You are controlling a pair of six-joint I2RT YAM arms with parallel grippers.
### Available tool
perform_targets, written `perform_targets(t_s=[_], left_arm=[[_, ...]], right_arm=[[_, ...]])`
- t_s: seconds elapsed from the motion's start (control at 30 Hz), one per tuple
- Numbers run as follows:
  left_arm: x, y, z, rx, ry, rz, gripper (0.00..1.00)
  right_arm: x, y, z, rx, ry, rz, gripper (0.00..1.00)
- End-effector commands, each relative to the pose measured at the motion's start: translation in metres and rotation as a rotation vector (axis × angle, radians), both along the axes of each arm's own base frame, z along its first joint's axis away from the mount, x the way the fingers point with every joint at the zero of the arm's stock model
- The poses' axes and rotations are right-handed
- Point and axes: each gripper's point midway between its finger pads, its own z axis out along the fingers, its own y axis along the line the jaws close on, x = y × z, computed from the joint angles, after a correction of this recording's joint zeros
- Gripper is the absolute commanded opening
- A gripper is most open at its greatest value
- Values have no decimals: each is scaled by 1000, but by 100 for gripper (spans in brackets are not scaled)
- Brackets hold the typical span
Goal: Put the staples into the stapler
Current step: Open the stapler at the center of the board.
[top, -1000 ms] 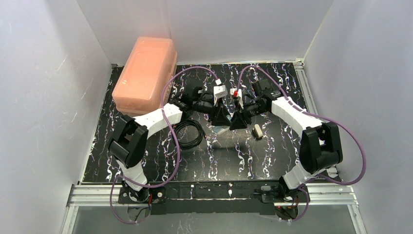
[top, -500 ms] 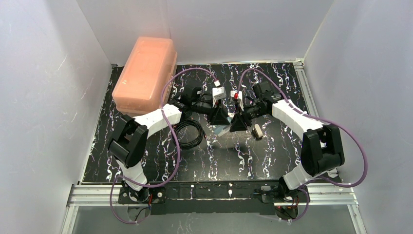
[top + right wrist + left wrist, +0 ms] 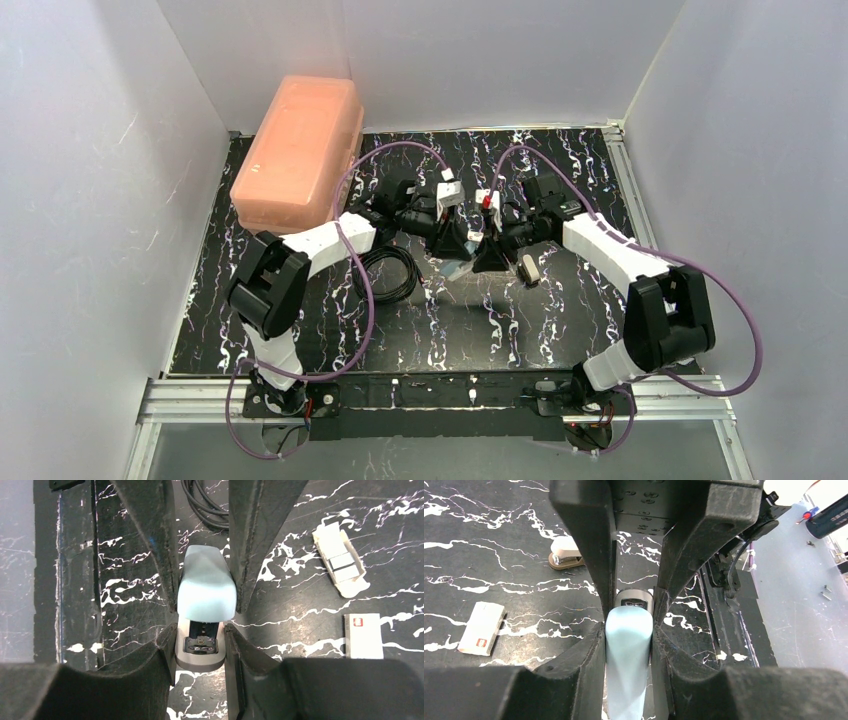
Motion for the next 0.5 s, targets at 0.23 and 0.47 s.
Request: perform_targets(t_s=[0.23,0.47], left_arm=[[32,47,57,-94,-34,115,0],[27,60,67,-113,-38,133,0]], right_arm=[[11,-4,4,14,-113,-92,1],[11,-6,-2,1,-118,-103,1]])
